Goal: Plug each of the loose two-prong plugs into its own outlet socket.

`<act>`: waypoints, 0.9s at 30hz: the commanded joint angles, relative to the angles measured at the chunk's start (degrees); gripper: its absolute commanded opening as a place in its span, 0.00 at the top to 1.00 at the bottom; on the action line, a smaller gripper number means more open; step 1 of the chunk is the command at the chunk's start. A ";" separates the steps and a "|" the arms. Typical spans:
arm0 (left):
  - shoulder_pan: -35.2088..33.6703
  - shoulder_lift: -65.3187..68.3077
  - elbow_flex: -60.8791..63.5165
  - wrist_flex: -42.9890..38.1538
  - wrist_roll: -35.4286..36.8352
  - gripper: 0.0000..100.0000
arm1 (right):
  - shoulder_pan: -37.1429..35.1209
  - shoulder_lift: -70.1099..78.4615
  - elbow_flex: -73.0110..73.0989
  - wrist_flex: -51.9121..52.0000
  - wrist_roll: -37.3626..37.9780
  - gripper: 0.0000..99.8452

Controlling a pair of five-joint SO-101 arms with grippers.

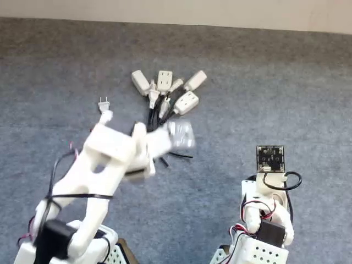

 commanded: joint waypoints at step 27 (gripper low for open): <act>2.07 -6.73 5.23 -5.54 -3.43 0.80 | -0.57 -0.22 6.46 -0.13 0.62 0.99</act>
